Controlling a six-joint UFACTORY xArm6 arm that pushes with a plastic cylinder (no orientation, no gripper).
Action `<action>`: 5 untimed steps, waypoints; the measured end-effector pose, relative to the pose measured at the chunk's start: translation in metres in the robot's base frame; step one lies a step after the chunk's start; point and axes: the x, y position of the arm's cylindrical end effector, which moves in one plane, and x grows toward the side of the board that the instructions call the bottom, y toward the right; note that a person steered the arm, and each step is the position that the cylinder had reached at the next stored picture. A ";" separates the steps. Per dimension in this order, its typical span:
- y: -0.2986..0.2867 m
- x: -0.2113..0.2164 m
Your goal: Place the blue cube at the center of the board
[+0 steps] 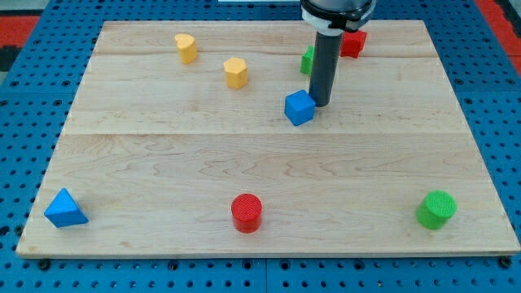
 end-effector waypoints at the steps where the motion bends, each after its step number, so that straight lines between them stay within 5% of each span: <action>1: -0.008 0.000; 3: -0.011 0.000; 5: 0.018 0.091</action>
